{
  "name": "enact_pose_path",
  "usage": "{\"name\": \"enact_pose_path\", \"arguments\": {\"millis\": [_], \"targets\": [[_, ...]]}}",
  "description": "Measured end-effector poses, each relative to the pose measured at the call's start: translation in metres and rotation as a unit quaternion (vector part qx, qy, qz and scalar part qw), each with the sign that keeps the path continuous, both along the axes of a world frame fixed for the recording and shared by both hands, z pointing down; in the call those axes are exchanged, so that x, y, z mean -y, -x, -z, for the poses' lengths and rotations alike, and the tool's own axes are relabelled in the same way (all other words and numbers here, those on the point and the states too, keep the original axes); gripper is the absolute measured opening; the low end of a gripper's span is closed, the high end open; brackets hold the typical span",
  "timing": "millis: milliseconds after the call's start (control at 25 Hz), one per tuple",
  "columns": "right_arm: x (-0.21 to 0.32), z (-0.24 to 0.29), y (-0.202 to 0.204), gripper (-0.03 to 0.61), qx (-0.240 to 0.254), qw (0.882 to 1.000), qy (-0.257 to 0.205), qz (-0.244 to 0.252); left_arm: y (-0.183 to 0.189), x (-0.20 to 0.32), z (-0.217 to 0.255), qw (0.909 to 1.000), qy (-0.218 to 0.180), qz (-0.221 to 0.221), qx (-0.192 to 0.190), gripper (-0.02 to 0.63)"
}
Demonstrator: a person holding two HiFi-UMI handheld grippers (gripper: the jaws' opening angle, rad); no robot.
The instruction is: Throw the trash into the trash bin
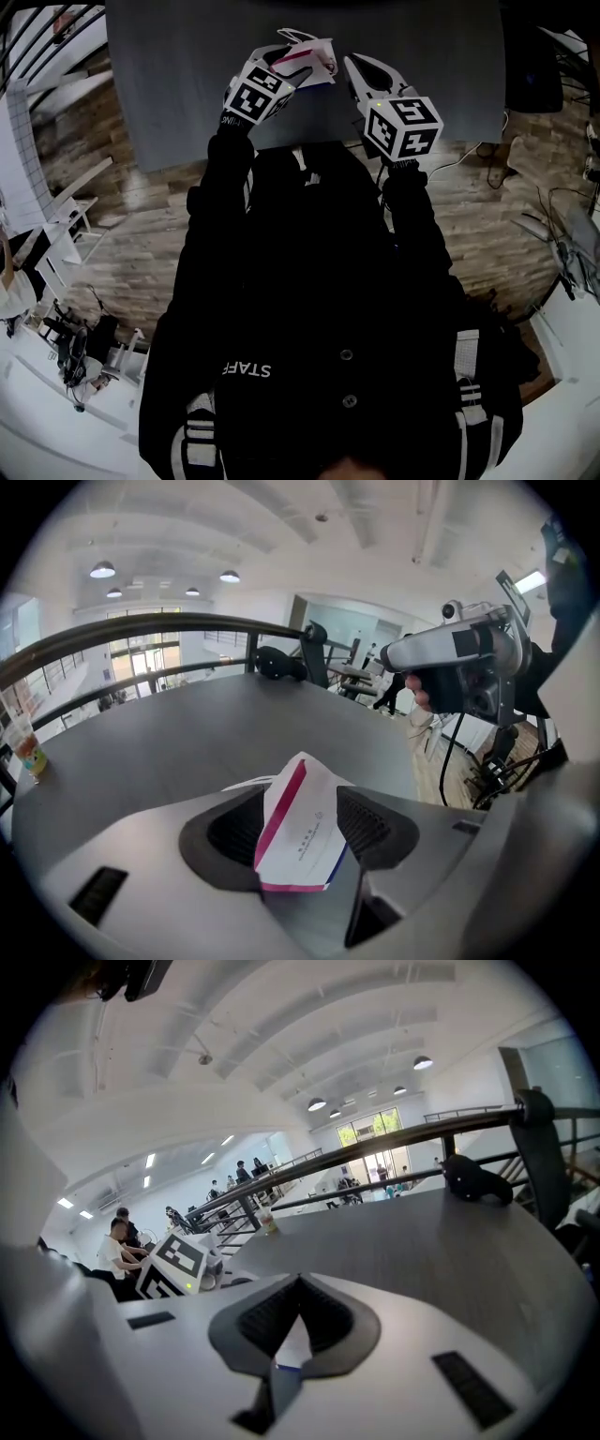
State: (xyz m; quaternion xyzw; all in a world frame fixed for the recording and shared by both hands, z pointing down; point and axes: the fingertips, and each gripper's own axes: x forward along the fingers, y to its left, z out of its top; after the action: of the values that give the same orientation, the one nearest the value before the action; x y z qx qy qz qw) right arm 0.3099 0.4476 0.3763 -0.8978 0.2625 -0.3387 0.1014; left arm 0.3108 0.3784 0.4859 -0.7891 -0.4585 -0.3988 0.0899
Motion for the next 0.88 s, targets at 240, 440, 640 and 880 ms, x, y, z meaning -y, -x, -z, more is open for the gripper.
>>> {"name": "enact_pose_path", "arguments": {"millis": [240, 440, 640, 880], "targets": [[0.0, -0.015, 0.002, 0.015, 0.018, 1.0, 0.003, 0.007, 0.0, -0.004, -0.021, 0.9994, -0.022, -0.027, 0.008, 0.229], [-0.005, -0.02, 0.005, 0.015, 0.024, 1.0, 0.001, 0.003, 0.004, -0.006, -0.025, 0.9971, -0.04, -0.065, -0.005, 0.213], [-0.007, -0.022, 0.011, 0.015, 0.029, 1.0, -0.005, 0.0, 0.02, -0.005, -0.019, 0.9958, -0.035, -0.084, -0.002, 0.135], [-0.005, -0.025, 0.016, 0.015, 0.031, 0.999, -0.007, 0.004, 0.036, -0.002, -0.015, 0.9955, -0.021, -0.093, 0.0, 0.061]]}}
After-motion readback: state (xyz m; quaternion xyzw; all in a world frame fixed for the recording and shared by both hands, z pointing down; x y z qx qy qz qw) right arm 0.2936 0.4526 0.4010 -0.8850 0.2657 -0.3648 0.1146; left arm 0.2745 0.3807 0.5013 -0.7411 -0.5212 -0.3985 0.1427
